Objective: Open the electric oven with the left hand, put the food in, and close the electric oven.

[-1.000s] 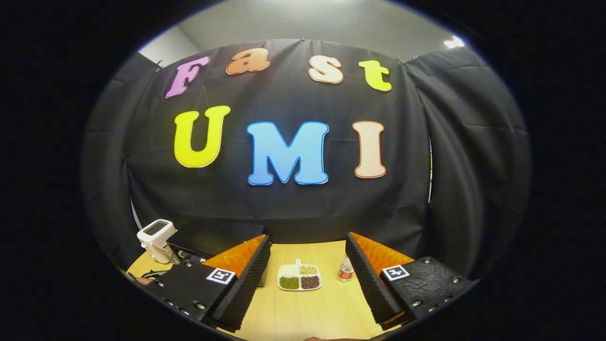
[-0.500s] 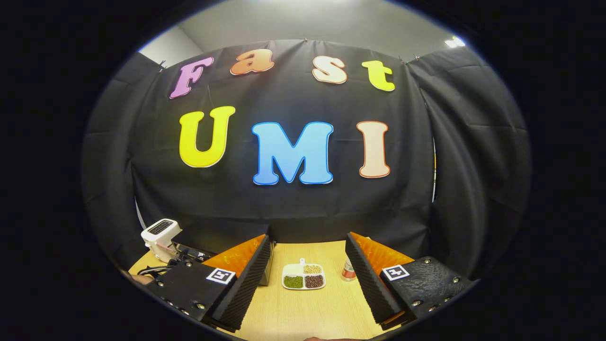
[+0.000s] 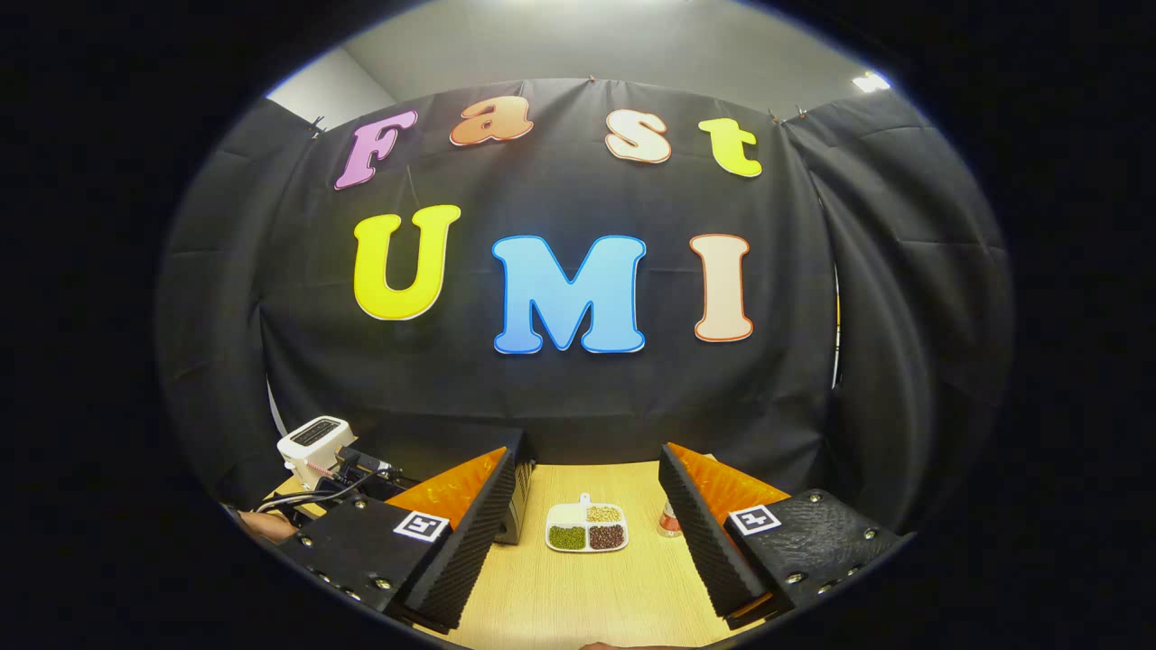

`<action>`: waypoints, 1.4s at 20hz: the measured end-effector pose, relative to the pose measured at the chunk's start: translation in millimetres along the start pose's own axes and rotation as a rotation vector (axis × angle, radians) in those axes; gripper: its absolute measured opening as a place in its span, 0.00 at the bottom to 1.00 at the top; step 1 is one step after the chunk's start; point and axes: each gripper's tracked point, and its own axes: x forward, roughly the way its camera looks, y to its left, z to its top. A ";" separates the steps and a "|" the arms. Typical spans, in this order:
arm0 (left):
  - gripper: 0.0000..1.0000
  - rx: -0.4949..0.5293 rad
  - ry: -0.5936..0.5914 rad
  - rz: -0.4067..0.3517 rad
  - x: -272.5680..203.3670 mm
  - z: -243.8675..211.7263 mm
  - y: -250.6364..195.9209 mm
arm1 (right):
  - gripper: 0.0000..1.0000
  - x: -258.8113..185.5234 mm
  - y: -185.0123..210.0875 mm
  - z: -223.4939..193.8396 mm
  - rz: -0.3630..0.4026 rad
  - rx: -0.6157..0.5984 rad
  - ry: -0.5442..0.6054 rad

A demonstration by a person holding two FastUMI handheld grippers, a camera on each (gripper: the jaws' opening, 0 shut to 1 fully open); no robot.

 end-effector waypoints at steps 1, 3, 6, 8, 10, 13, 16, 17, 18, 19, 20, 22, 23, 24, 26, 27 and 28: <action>0.96 0.003 -0.018 0.007 -2.0 3.5 1.3 | 0.97 1.5 0.2 -3.0 -0.001 -0.001 0.004; 1.00 0.026 -0.042 0.036 -3.6 13.3 7.5 | 0.97 0.8 -2.4 -6.2 0.000 0.001 0.015; 0.96 0.032 -0.063 0.056 -4.0 27.4 8.7 | 0.97 0.8 -7.3 -9.6 -0.003 0.017 0.017; 1.00 0.037 -0.115 0.074 -9.4 41.8 9.8 | 0.97 0.6 -13.6 -8.0 -0.012 0.022 0.014; 0.98 0.024 -0.188 0.071 -16.9 60.2 4.3 | 0.97 -0.8 -19.2 -9.9 -0.010 0.026 0.019; 1.00 0.001 -0.298 0.078 -38.8 85.8 -0.4 | 0.97 -0.7 -26.3 -10.1 0.010 0.037 0.017; 0.96 -0.003 -0.499 0.078 -93.1 113.6 -14.1 | 0.97 -5.0 -29.5 -4.4 0.058 0.084 -0.018; 0.96 -0.011 -0.590 0.067 -119.7 123.6 -24.4 | 0.97 -5.4 -32.0 1.6 0.060 0.094 -0.032; 1.00 -0.025 -0.681 0.058 -150.2 131.5 -34.3 | 0.97 -5.0 -35.9 3.8 0.069 0.091 -0.043; 1.00 -0.044 -0.769 0.047 -183.9 136.9 -44.9 | 0.97 -3.3 -38.5 6.3 0.077 0.078 -0.052; 1.00 -0.064 -0.850 0.039 -216.9 141.5 -55.2 | 0.97 -1.8 -40.6 10.3 0.084 0.067 -0.063; 1.00 -0.101 -0.978 0.034 -276.7 140.3 -69.4 | 0.97 2.4 -43.0 21.9 0.100 0.053 -0.091; 1.00 -0.116 -1.032 0.040 -304.8 138.2 -75.4 | 0.97 3.5 -43.9 26.5 0.106 0.050 -0.101; 1.00 -0.128 -1.083 0.046 -328.7 136.1 -78.9 | 0.97 3.7 -44.4 31.7 0.113 0.050 -0.114; 1.00 -0.148 -1.155 0.032 -365.5 131.0 -90.0 | 0.97 1.3 -43.2 41.8 0.132 0.066 -0.141; 1.00 -0.157 -1.173 0.023 -381.8 127.6 -100.1 | 0.97 0.0 -42.9 46.3 0.144 0.072 -0.156; 0.91 -0.155 -1.171 0.025 -389.1 122.8 -104.0 | 0.97 -1.3 -42.6 48.7 0.154 0.079 -0.165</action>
